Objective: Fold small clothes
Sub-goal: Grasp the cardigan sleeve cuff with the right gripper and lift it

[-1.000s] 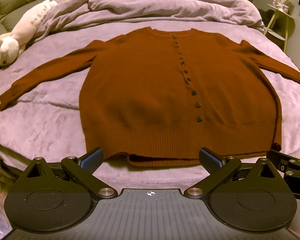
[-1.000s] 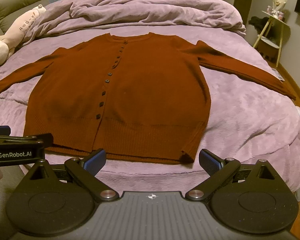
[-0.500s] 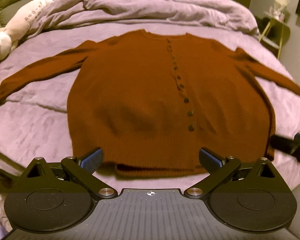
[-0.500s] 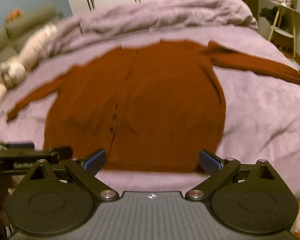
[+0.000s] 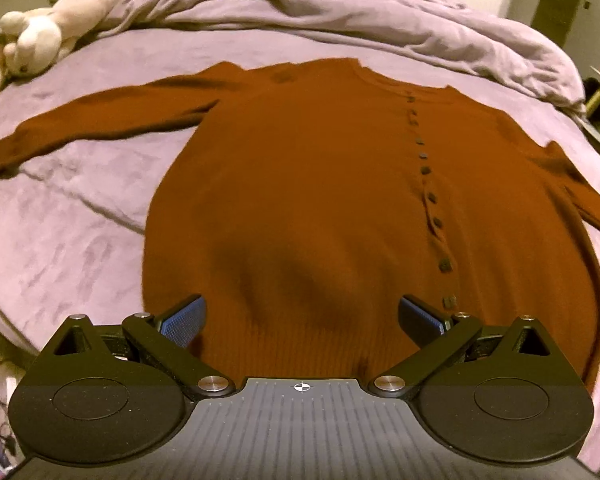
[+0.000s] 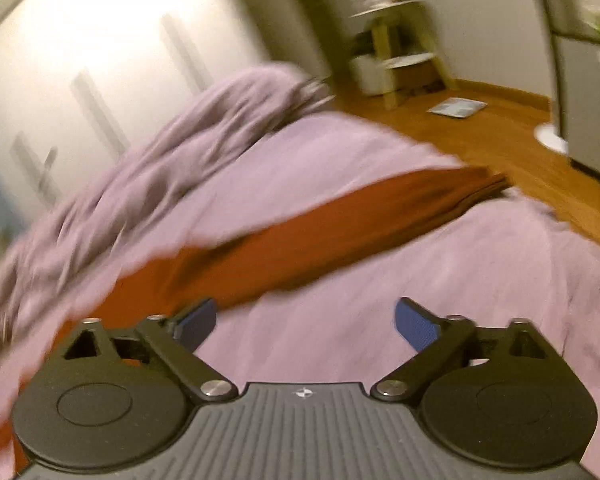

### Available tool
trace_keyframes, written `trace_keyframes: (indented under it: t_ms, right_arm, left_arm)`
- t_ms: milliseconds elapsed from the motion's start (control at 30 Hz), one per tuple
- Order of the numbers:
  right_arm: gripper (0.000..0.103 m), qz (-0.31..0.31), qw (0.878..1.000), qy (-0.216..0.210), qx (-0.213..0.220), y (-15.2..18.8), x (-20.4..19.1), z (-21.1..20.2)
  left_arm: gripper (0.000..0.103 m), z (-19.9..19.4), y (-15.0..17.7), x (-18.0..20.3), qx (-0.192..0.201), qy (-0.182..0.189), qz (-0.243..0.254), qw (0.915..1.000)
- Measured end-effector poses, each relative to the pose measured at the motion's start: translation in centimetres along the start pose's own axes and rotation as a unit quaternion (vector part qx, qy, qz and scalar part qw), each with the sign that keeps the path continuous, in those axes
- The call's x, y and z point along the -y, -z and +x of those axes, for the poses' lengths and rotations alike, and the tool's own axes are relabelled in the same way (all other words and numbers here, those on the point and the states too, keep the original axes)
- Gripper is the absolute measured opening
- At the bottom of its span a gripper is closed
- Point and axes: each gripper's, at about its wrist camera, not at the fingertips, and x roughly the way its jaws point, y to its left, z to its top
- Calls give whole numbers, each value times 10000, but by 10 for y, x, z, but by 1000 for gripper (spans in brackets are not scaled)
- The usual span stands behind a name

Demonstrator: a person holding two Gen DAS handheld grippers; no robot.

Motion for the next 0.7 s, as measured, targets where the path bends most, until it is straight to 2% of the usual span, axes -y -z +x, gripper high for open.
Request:
trace_keyframes:
  t_ms: [33, 100, 267, 367, 433, 467, 500, 567, 633, 700]
  right_arm:
    - [69, 236, 9997, 108, -3, -9, 13, 12]
    - [47, 800, 9961, 365, -101, -22, 41, 39]
    - [40, 2012, 9790, 319, -76, -32, 90, 83]
    - [37, 2352, 9717, 182, 112, -36, 99, 95]
    - [29, 2462, 9688, 195, 185, -38, 102, 105]
    - [15, 2454, 9689, 243, 187, -38, 103, 111]
    - [10, 2385, 9706, 304, 145, -39, 102, 116]
    - [8, 2009, 9784, 464, 142, -47, 92, 115]
    - [7, 1130, 9913, 604, 308, -52, 57, 105]
    - [6, 43, 9981, 274, 550, -54, 5, 92]
  left_arm:
    - [103, 3, -2, 2, 12, -46, -8, 10000]
    - [103, 9, -8, 7, 28, -12, 25, 10000]
    - [103, 19, -12, 21, 67, 49, 373, 9993]
    - [103, 23, -8, 26, 34, 134, 574, 9983]
    - [103, 27, -7, 26, -34, 159, 621, 9979]
    - [103, 30, -7, 26, -81, 131, 630, 9979]
    - [103, 32, -8, 26, -127, 62, 633, 9979]
    - [103, 37, -11, 24, -187, -56, 610, 9979]
    - [103, 38, -16, 21, -169, -53, 540, 9984]
    - [103, 38, -23, 19, -101, 14, 466, 9989]
